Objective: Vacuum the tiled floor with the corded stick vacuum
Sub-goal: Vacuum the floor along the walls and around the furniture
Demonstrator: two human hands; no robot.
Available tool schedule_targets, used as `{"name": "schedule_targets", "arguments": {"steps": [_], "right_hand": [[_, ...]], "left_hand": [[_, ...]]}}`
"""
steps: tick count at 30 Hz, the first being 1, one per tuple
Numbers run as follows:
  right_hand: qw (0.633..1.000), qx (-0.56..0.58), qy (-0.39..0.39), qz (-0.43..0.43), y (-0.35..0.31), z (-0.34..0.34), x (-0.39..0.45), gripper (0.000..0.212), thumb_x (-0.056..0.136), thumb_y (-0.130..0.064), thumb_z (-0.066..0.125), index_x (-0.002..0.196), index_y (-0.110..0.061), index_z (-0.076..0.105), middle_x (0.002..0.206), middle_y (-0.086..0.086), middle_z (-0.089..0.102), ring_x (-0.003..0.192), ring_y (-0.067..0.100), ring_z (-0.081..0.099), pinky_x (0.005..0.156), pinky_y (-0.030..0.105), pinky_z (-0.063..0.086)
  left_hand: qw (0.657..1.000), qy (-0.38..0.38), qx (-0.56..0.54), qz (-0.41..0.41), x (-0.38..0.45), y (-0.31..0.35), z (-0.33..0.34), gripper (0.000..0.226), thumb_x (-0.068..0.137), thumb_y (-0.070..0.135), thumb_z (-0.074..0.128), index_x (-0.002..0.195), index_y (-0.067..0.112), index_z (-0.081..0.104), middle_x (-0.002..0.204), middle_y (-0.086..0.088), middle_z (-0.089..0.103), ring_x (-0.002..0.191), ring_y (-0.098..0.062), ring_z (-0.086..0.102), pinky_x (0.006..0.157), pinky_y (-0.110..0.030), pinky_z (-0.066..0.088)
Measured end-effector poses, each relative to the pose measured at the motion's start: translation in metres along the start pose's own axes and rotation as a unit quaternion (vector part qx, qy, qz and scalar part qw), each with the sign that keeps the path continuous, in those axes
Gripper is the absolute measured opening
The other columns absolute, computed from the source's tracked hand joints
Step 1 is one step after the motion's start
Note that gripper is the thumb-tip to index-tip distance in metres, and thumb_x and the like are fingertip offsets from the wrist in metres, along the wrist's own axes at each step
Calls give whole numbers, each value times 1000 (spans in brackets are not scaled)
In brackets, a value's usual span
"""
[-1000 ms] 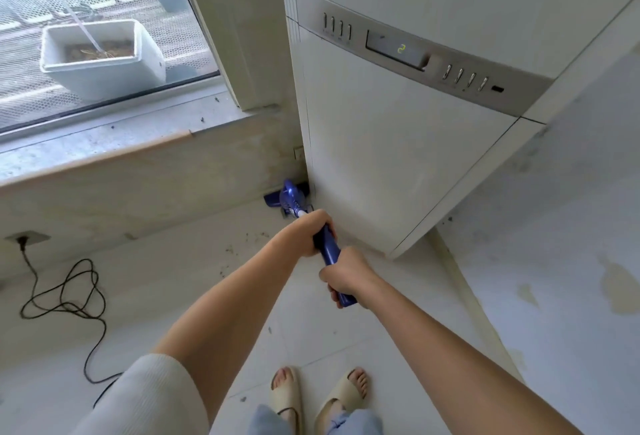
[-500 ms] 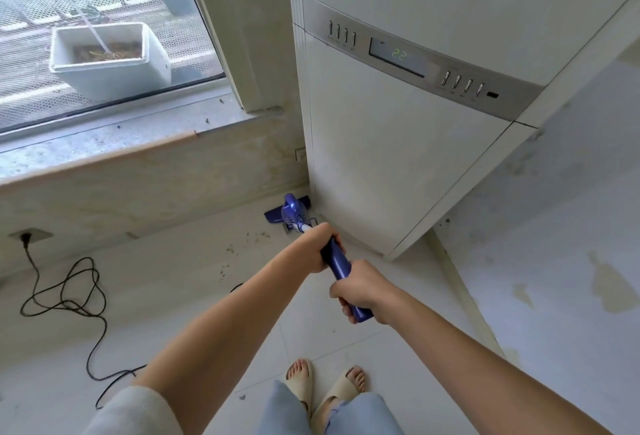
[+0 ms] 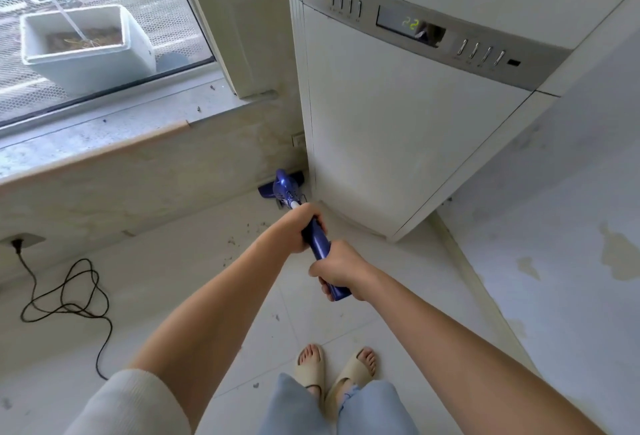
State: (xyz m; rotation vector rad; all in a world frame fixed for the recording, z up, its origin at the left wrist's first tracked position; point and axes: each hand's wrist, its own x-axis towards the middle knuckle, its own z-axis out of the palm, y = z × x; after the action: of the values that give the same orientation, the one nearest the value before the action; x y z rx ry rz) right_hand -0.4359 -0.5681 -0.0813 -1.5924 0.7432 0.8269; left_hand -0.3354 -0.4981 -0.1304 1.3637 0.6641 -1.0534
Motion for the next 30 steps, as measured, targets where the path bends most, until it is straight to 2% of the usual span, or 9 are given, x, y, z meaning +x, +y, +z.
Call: {"name": "schedule_targets", "arguments": {"steps": [3,6,12,16,19,24,27,29,30], "right_hand": [[1000,-14,-2,7,10,2,-3,33,84,0,54,116,-7,45,75,12,52,52,18,51,46,26,45],[1000,-12,11,16,27,8,-8,29,84,0,52,112,-7,45,73,12,52,51,18,50,47,27,45],[999,-24,34,18,55,37,-23,30,83,0,47,112,-7,46,76,12,54,50,17,51,46,27,44],[998,-33,44,11,66,45,-45,28,83,1,46,109,-8,44,79,13,54,49,17,51,44,25,43],[996,-55,64,11,76,40,-65,32,85,1,45,116,-6,45,84,14,55,50,16,52,45,25,45],[993,-67,99,6,111,30,-108,25,86,3,45,108,-9,42,74,10,53,49,14,51,44,23,43],[991,-56,120,5,145,30,-137,28,86,2,47,113,-8,43,75,9,54,50,13,52,44,22,42],[990,-42,133,7,170,36,-155,32,86,1,48,118,-7,44,77,9,54,51,13,52,44,22,43],[990,-34,139,9,180,40,-161,33,86,1,48,118,-6,45,80,9,55,52,13,53,44,22,43]], "left_hand": [[1000,4,0,-2,1,-12,1,18,88,0,42,72,9,41,53,-5,44,51,-17,41,54,-27,39],[1000,12,17,-4,0,-30,4,19,84,-2,40,68,9,39,52,-6,43,50,-19,41,53,-28,38],[999,21,48,-9,-7,-64,-7,19,82,-4,42,67,8,41,48,-8,45,51,-21,41,57,-29,40],[999,0,40,-10,-26,-80,-9,20,83,-3,41,67,9,41,42,-4,44,48,-18,41,55,-28,39],[999,-13,34,-13,-41,-92,0,21,83,-3,39,68,11,38,42,-3,42,46,-17,41,52,-27,39],[997,-40,62,-6,-69,-128,29,23,83,-5,38,64,9,41,44,-6,44,53,-19,44,54,-28,41],[995,-43,94,-3,-86,-163,46,13,73,-7,45,79,4,42,55,-10,49,50,-21,51,47,-26,46],[992,-56,113,-5,-95,-189,53,25,69,-7,47,89,4,40,63,-11,51,52,-21,54,47,-24,48],[991,-65,118,-8,-100,-199,55,22,69,-7,47,88,4,41,65,-12,51,54,-21,53,48,-25,49]]}}
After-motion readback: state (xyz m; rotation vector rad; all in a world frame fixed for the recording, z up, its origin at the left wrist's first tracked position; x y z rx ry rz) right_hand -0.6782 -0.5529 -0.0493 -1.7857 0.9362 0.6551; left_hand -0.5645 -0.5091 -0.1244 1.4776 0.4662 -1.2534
